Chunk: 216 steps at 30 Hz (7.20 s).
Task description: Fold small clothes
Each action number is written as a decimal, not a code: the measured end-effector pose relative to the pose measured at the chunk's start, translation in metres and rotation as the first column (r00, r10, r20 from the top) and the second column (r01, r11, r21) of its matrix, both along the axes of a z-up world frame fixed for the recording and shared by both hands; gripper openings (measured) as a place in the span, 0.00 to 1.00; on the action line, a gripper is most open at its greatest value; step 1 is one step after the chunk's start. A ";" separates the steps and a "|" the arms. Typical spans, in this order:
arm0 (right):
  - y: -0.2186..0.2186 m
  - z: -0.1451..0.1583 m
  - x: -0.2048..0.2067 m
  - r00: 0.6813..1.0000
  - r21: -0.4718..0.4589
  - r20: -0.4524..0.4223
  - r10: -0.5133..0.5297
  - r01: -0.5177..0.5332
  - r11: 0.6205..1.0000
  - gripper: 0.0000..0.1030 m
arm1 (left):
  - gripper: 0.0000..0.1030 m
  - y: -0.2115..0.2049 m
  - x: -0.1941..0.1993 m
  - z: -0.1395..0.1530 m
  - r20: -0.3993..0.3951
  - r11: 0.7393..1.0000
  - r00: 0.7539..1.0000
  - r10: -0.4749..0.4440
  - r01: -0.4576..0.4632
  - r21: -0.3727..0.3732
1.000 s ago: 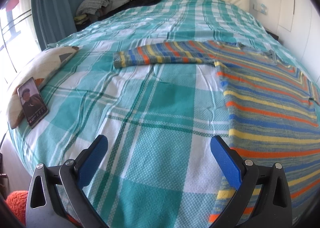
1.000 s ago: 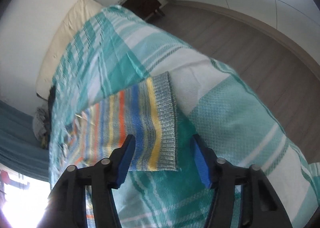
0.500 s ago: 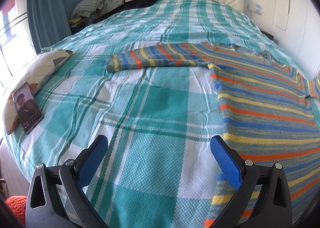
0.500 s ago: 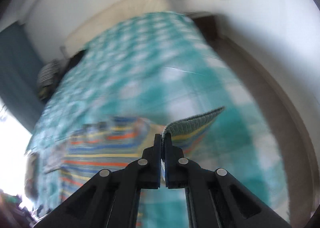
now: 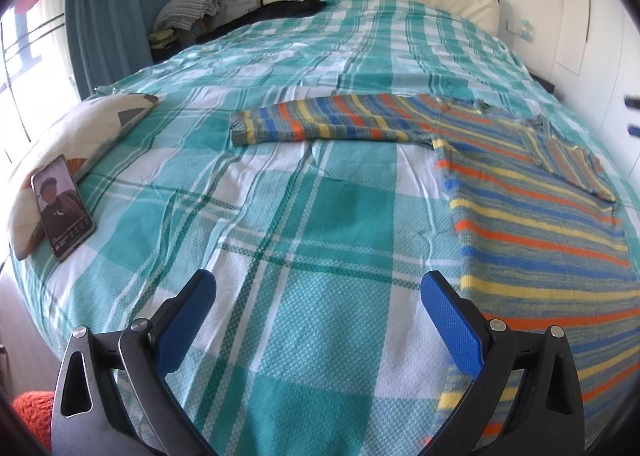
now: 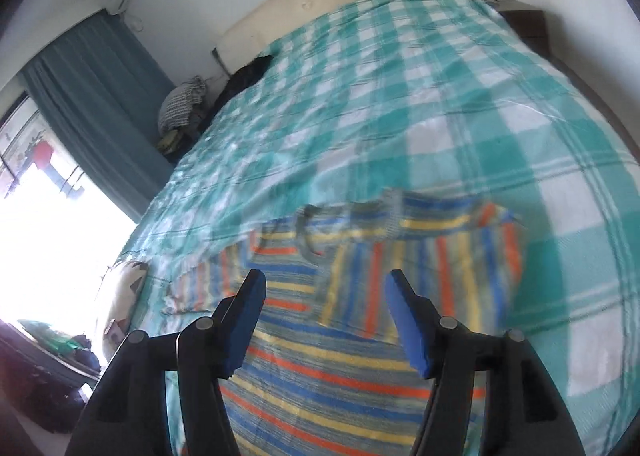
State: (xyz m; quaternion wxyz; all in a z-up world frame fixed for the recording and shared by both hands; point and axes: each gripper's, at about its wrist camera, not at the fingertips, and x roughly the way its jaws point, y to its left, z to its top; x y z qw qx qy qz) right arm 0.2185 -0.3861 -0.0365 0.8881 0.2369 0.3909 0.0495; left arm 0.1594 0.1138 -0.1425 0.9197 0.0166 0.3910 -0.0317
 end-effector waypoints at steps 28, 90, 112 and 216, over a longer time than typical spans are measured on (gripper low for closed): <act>0.032 -0.140 -0.250 0.866 0.041 -0.492 0.092 -0.082 0.996 0.37 | 0.99 -0.001 -0.008 -0.016 -0.086 1.000 0.996 -0.006 0.008 0.022; 0.097 -0.110 -0.258 0.994 -0.273 -0.112 -0.002 -0.029 0.962 0.62 | 0.02 -0.003 0.236 0.078 -0.095 0.954 0.995 -0.040 0.010 -0.300; 0.083 -0.102 -0.265 0.997 -0.183 -0.073 -0.029 0.015 0.983 0.62 | 0.72 -0.119 0.153 0.040 -0.223 0.921 0.906 -0.359 0.305 -0.244; 0.120 -0.116 -0.245 0.982 -0.510 -0.153 -0.111 0.017 0.860 0.64 | 1.00 0.015 0.127 -0.056 -0.104 0.990 0.986 -0.131 0.135 0.032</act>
